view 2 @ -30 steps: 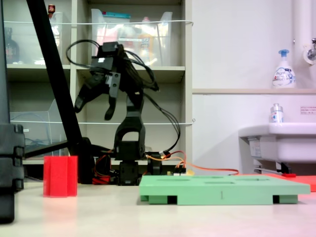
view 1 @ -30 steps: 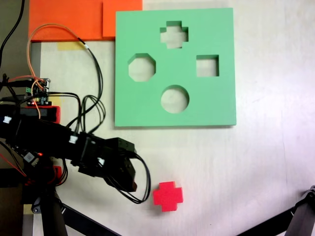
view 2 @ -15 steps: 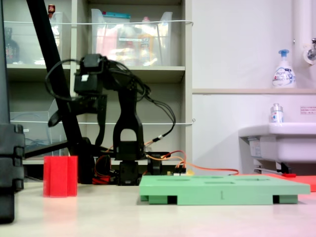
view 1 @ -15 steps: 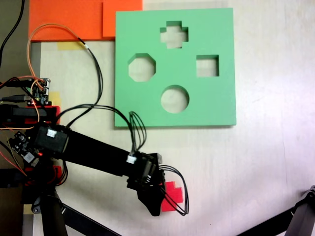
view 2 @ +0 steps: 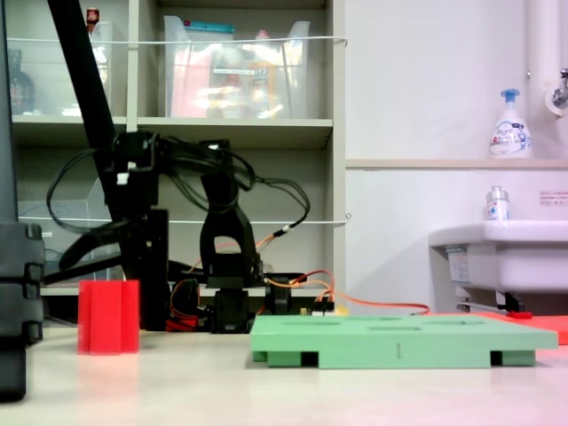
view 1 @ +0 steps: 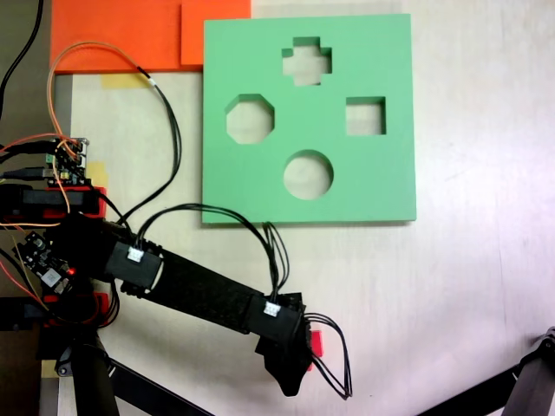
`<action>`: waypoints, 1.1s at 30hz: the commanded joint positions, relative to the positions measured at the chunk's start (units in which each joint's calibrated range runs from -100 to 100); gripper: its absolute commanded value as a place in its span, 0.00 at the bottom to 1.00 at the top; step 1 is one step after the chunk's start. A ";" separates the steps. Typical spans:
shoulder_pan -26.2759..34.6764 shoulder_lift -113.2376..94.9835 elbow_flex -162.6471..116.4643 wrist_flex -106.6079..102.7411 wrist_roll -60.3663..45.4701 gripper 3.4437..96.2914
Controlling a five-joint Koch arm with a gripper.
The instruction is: Put the cross columnar block into the corresponding hole
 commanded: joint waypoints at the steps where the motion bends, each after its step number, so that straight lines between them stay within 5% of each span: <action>1: -0.63 0.68 3.18 -0.99 -0.73 0.86; 16: -0.68 6.55 3.08 3.72 -2.34 0.85; 26: -0.83 5.99 0.58 3.92 -2.44 0.47; 33: -0.83 4.31 -0.61 0.93 -1.71 0.43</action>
